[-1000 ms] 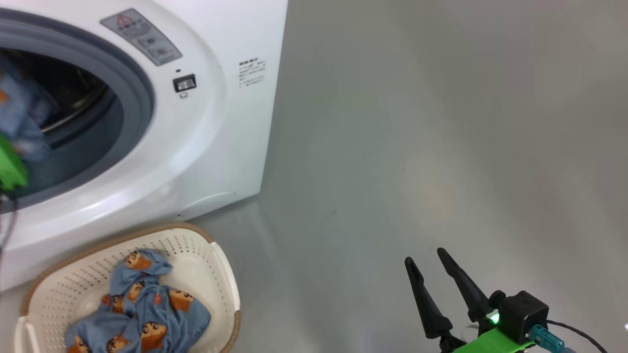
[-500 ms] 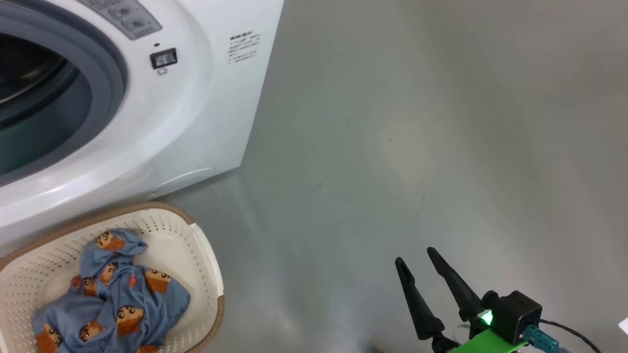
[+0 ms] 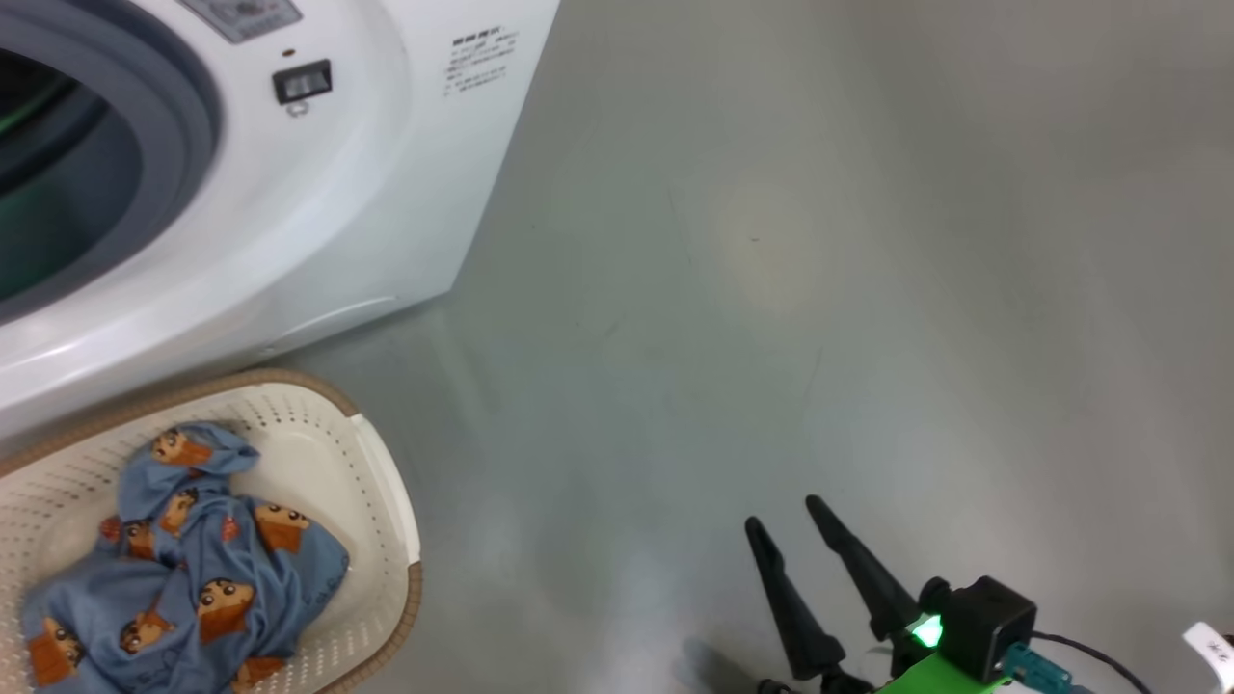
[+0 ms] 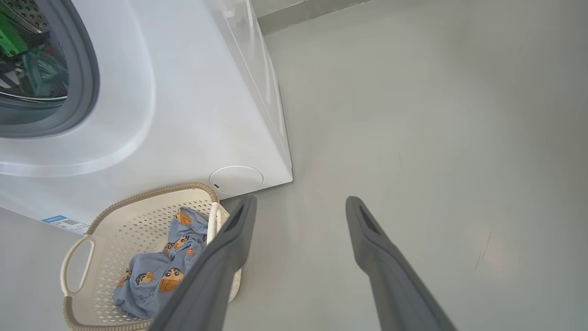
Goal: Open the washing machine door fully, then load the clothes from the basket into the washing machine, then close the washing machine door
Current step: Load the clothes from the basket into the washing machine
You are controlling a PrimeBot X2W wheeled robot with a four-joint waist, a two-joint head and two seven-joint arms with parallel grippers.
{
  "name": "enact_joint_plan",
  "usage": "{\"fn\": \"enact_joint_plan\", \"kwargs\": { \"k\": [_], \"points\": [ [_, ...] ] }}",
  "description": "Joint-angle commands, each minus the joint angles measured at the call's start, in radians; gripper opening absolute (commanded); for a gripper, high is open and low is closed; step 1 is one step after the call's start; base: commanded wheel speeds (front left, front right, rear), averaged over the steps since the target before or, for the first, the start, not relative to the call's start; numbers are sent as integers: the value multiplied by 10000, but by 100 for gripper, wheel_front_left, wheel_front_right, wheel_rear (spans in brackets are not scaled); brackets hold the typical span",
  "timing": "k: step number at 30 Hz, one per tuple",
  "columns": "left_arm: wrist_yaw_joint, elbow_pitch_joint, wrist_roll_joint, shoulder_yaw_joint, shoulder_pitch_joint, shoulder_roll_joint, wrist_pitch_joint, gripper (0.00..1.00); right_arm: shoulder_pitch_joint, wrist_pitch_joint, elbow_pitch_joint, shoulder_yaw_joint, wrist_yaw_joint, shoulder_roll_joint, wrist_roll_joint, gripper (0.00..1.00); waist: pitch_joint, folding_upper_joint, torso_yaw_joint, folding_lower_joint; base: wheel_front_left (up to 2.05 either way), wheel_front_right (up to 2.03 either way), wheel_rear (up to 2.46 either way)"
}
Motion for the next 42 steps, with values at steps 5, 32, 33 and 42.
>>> {"fn": "enact_joint_plan", "kwargs": {
  "k": [5,32,33,42],
  "points": [
    [31,-20,197,-105,-470,492,-11,0,14,-49,-159,456,27,-116,135,100,221,0,-129,0,0,0,0],
    [691,439,-436,-127,-55,-663,-152,100,-426,-49,-138,-385,27,-116,285,100,-511,0,555,0,0,0,0],
    [705,440,-517,-77,58,-776,-221,100,-464,-49,-115,-397,27,-116,268,100,-618,0,636,0,0,0,0],
    [740,332,-1136,353,1254,-1591,-538,100,-577,-49,77,-443,27,-116,110,100,-1615,0,1250,0,0,0,0]
  ]
}}
